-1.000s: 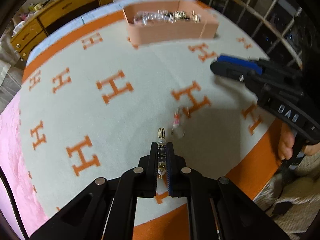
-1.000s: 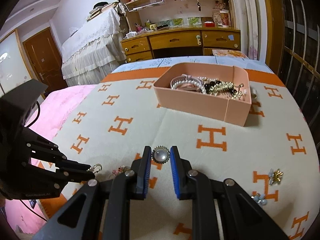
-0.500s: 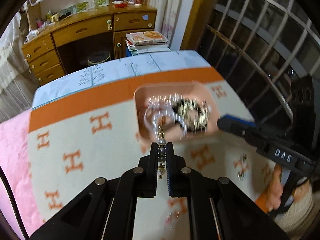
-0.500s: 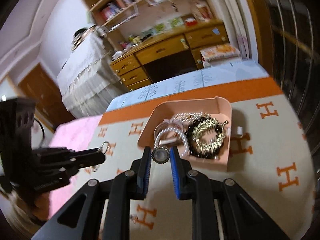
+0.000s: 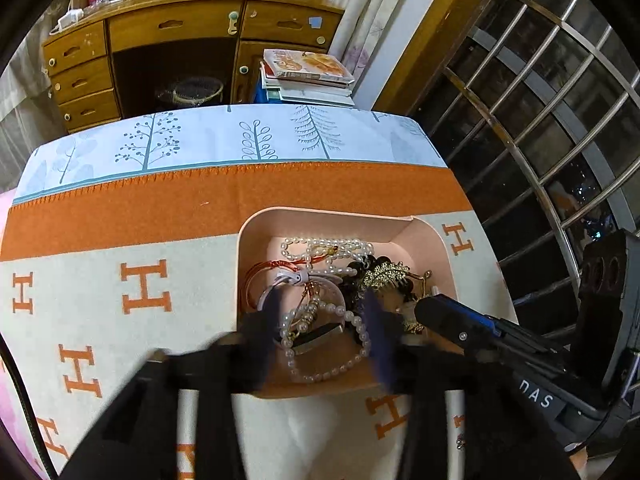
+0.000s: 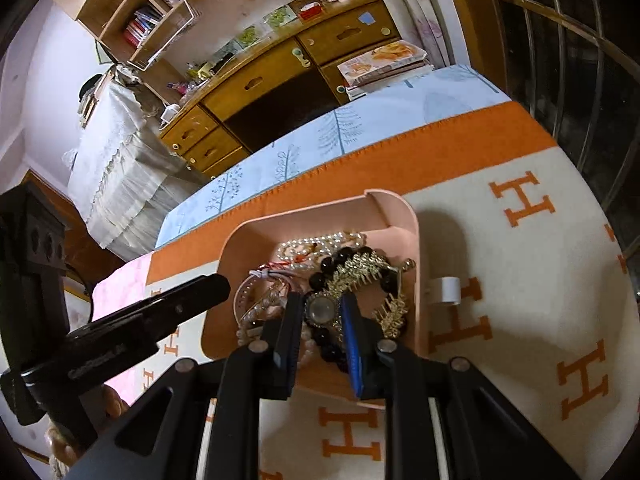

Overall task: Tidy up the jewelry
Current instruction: 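Carry both earrings into the pink box and open both grippers, then withdraw both grippers from the box and move them toward the silver rings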

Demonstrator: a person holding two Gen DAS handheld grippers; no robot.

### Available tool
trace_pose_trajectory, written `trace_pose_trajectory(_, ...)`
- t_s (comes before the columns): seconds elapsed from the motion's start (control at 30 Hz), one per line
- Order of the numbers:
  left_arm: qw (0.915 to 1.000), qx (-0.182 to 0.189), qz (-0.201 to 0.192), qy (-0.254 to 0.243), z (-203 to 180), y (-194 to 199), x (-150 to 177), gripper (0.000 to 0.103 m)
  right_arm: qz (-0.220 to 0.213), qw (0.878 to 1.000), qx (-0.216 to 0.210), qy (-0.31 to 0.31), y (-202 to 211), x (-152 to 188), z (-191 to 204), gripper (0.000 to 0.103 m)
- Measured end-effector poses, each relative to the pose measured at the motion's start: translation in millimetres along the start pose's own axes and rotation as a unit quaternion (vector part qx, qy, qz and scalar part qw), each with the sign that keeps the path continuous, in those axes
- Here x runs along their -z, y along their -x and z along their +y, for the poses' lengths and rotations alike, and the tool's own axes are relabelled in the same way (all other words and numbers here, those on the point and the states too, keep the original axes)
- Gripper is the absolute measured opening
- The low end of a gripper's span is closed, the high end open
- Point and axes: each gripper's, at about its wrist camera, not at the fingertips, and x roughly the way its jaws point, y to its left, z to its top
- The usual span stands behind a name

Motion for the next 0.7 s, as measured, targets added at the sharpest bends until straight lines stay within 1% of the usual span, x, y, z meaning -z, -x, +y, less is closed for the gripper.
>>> trace_pose_trajectory(0.03,1.0,-0.006,-0.007,0.0,-1,4,3,0.065,0.0,1.0,-0.003,-0.002,1,1,-1,0.02)
trace_pose_trajectory(0.1,0.9998,-0.006,-0.018,-0.001,-2,11,9,0.066,-0.004,1.0,-0.011,-0.003,5,4,-2,0.02)
trace_pose_trajectory(0.2,0.9999,-0.008,-0.012,0.002,0,17,15,0.066,-0.01,1.0,-0.012,-0.003,15,8,-1,0.02)
trace_pose_trajectory(0.27,0.9998,-0.014,-0.012,-0.008,-2,24,23,0.066,-0.015,1.0,-0.015,-0.001,23,12,1,0.02)
trace_pose_trajectory(0.37,0.9989,-0.032,-0.017,-0.03,-4,37,37,0.07,-0.026,0.999,-0.017,0.013,36,20,8,0.02)
trace_pose_trajectory(0.43,0.9981,-0.041,-0.022,-0.04,-4,47,46,0.075,-0.035,0.999,-0.015,0.026,46,28,13,0.02)
trace_pose_trajectory(0.6,0.9968,-0.053,-0.028,-0.053,-1,71,73,0.075,-0.045,0.997,-0.021,0.054,67,50,24,0.02)
trace_pose_trajectory(0.7,0.9962,-0.059,-0.028,-0.058,1,83,89,0.075,-0.051,0.996,-0.017,0.075,80,65,30,0.02)
